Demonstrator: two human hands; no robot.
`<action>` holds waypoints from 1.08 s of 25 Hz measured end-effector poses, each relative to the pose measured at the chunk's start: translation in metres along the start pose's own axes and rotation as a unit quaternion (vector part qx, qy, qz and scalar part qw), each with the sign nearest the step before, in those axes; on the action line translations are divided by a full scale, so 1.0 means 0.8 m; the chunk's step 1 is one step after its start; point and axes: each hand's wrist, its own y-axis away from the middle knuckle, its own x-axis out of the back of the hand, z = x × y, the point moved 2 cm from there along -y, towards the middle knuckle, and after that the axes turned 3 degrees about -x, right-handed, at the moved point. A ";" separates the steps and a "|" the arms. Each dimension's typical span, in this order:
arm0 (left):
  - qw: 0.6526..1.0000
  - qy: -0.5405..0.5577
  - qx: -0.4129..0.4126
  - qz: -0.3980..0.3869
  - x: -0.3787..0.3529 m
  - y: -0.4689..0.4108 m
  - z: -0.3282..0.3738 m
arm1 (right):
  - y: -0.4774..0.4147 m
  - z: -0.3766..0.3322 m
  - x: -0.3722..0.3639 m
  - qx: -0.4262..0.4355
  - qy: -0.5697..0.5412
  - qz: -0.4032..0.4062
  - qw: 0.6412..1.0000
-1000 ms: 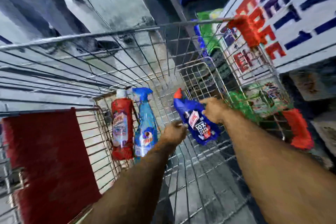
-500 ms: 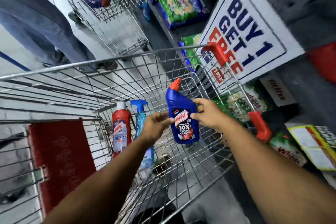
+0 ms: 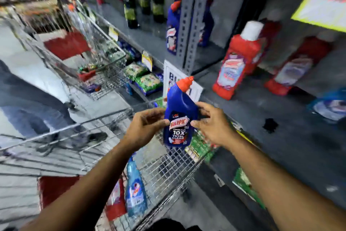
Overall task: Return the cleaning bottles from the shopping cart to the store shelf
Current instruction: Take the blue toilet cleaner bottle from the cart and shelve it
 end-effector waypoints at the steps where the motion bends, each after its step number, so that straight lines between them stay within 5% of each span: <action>1: 1.000 -0.003 -0.016 -0.017 -0.023 0.005 0.012 | 0.024 0.003 0.022 0.010 -0.005 0.024 1.000; 12: 0.946 -0.022 -0.084 -0.311 -0.462 0.097 0.032 | 0.390 0.138 0.301 -0.053 0.026 0.357 0.932; 16: 0.930 -0.029 -0.122 -0.346 -0.625 0.139 0.037 | 0.485 0.190 0.398 -0.080 0.072 0.450 0.886; 22: 0.906 -0.048 -0.142 -0.396 -0.767 0.155 0.021 | 0.543 0.260 0.504 -0.111 0.099 0.482 0.863; 27: 0.915 -0.064 -0.125 -0.377 -0.800 0.164 0.014 | 0.558 0.275 0.528 -0.121 0.079 0.471 0.870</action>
